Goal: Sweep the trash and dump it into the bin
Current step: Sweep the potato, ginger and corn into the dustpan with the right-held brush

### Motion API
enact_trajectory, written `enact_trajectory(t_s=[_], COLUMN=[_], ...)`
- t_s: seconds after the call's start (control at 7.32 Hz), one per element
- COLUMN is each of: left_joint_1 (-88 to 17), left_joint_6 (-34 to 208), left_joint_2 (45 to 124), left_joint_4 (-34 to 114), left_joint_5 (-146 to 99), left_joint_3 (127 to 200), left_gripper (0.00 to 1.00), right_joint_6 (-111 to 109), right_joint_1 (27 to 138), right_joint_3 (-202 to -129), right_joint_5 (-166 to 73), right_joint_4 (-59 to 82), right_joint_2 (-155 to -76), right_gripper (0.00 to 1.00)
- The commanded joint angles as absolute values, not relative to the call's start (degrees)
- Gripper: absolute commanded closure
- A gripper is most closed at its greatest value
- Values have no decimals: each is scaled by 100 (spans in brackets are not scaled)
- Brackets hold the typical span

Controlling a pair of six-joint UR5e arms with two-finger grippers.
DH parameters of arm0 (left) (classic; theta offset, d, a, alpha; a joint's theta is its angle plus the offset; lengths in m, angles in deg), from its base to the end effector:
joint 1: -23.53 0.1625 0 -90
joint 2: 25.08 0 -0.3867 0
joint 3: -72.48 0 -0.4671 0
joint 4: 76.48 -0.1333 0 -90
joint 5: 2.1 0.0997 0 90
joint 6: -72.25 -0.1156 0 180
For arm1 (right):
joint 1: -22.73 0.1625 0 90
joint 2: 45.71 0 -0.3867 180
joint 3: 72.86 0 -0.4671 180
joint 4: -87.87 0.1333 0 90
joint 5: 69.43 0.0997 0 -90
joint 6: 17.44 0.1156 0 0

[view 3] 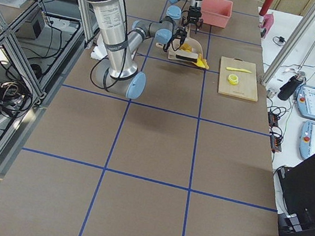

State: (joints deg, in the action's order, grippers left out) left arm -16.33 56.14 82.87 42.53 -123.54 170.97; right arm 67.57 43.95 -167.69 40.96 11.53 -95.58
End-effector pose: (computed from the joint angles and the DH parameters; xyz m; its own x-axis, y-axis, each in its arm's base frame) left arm 0.4715 -0.4888 0.2962 0.0877 0.9946 -0.0557 -0.4785 0.0911 0.8734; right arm -0.6414 -0.3488 0.0994 0.4890 0.1024 0.8663 -0.0195 0.9941 -0.1065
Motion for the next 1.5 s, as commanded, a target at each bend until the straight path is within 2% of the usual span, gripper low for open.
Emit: enact_trajectory(t_s=[0.0, 0.27, 0.68, 0.96, 1.37], left_joint_1=[-1681, -1725, -1725, -1734, -1752], left_joint_6=[5800, 5810, 5810, 5810, 5810], left_joint_2=[8285, 8276, 8215, 8215, 8224], left_joint_4=[4235, 4218, 4218, 4218, 4218], left_joint_5=[-12566, -12655, -12673, -12673, -12673], left_joint_3=[17100, 17100, 17109, 17118, 17118], left_gripper=[60, 75, 84, 88, 96], right_joint_6=[7244, 7816, 8538, 8077, 6182], right_joint_1=[4399, 4400, 4469, 4767, 4883], right_joint_3=[-16761, -16769, -17154, -17690, -18288], right_joint_5=[4104, 4139, 4821, 5105, 5151], right_joint_4=[1613, 1913, 1661, 381, -1376], right_joint_2=[-9546, -9554, -9659, -9756, -9835], right_gripper=[100, 100, 100, 100, 100])
